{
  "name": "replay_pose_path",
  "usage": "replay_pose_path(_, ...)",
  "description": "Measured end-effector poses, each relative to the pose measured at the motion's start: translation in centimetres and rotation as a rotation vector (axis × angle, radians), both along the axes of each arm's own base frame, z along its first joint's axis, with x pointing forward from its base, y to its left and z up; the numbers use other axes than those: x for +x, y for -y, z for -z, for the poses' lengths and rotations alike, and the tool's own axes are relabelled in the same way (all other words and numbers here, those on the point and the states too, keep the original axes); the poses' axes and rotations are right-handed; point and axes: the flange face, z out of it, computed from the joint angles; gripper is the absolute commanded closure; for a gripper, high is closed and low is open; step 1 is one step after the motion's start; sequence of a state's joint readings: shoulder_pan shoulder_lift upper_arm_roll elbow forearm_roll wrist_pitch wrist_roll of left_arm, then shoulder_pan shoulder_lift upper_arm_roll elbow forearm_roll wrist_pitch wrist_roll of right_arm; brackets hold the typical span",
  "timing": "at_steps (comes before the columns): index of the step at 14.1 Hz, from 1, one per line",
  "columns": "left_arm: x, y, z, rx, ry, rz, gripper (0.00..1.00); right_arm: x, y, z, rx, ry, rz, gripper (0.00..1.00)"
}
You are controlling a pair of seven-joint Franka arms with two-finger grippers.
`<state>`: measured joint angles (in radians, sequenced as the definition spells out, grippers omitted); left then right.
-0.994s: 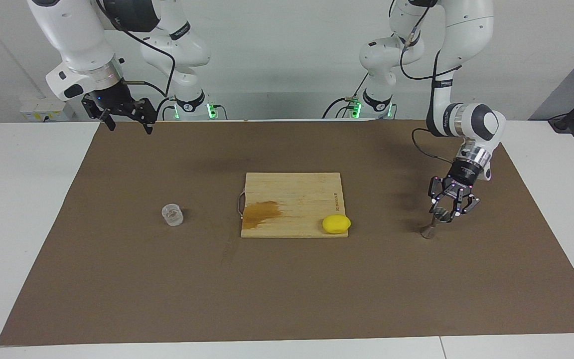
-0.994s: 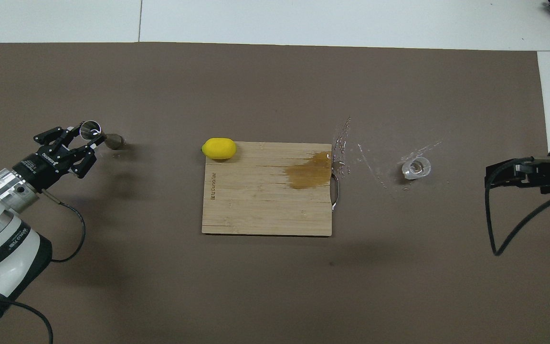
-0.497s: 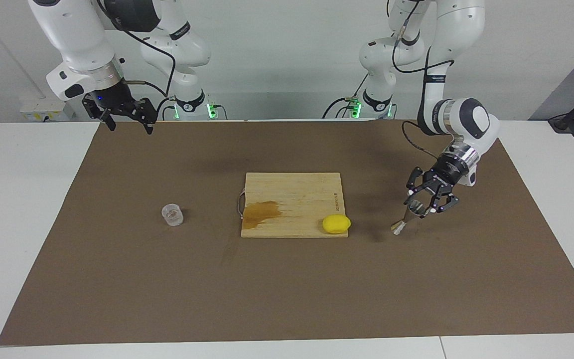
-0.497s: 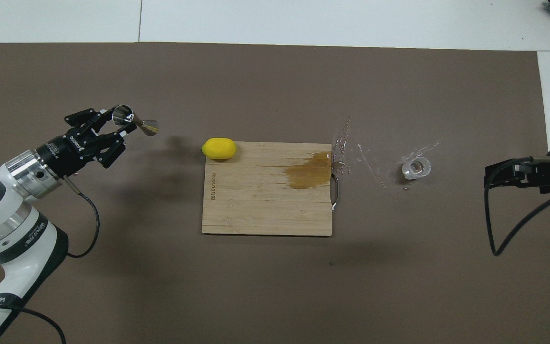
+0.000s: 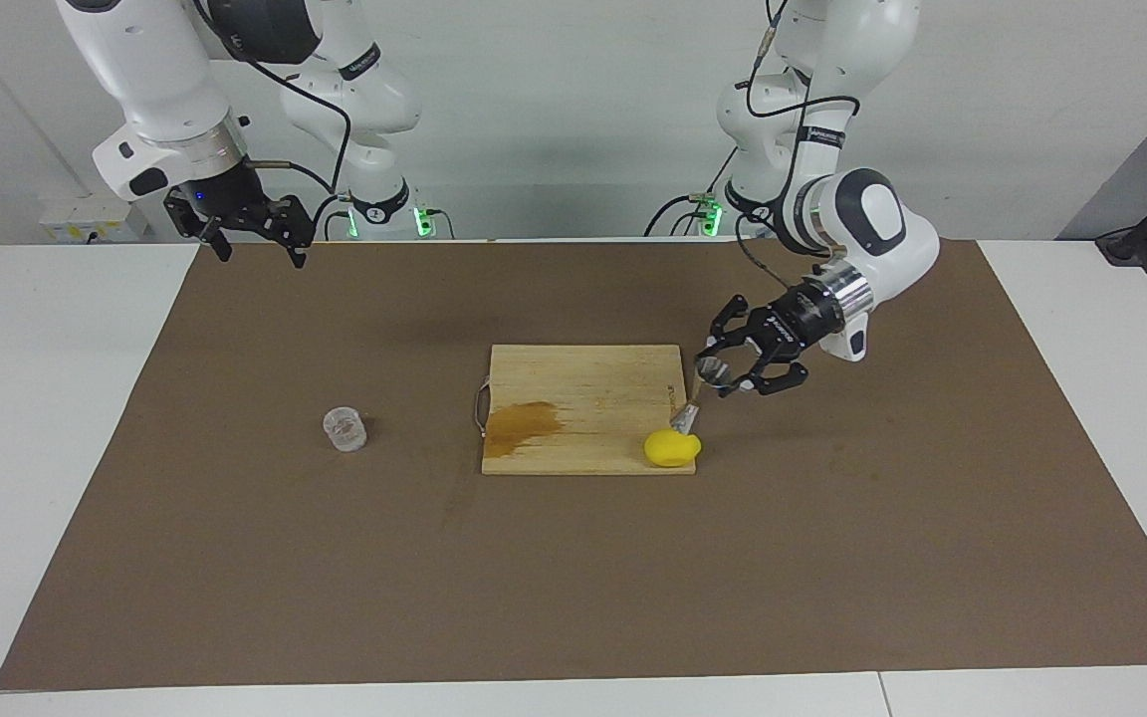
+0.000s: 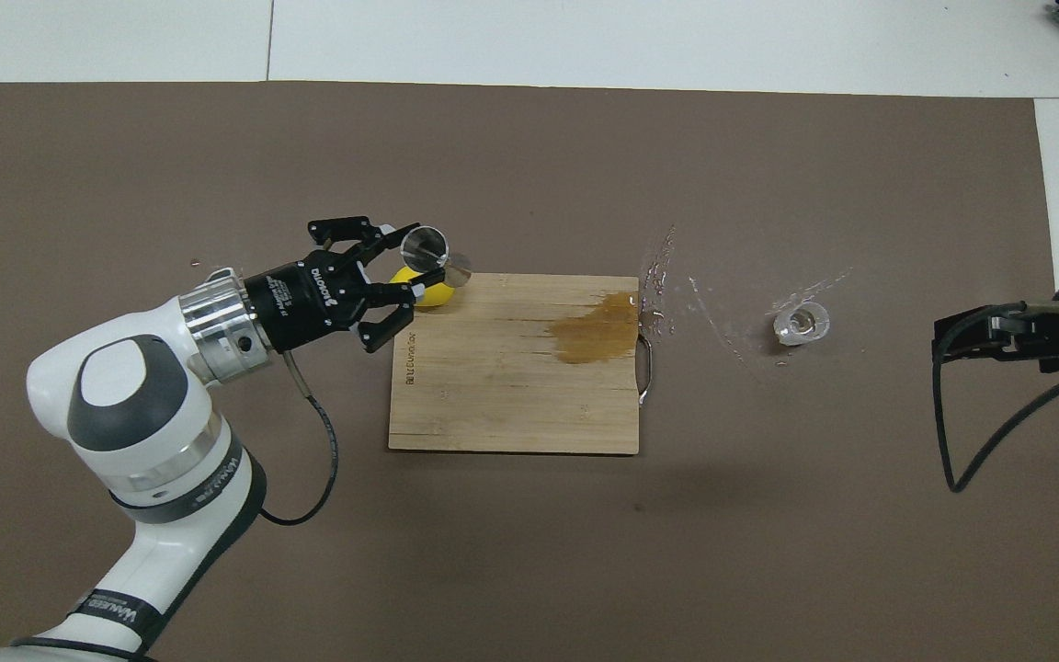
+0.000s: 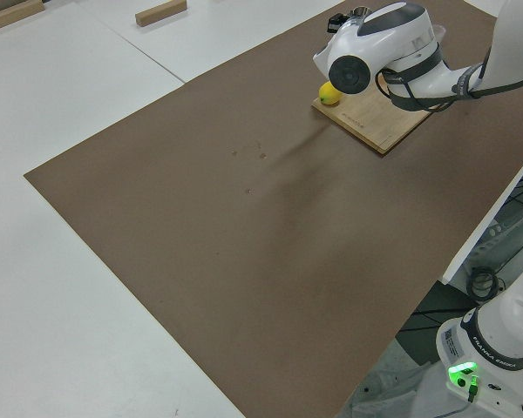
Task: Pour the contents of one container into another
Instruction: 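Carry the metal cup with the left gripper over the wooden board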
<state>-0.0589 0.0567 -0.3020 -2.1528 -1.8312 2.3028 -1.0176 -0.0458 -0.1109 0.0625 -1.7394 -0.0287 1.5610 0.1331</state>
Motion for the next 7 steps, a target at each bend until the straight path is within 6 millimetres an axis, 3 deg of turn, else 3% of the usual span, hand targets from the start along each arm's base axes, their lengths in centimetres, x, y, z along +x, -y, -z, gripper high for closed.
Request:
replay_pose_path(4,-4.4,8.6,1.9,0.036,-0.067,0.034,1.0,0.3,0.1,-0.1,-0.004,0.027,0.104,0.05)
replay_pose_path(7,-5.4,11.1,3.9,0.048,-0.09,0.077,1.0,0.3,0.3,0.2,-0.009,0.028,0.261,0.05)
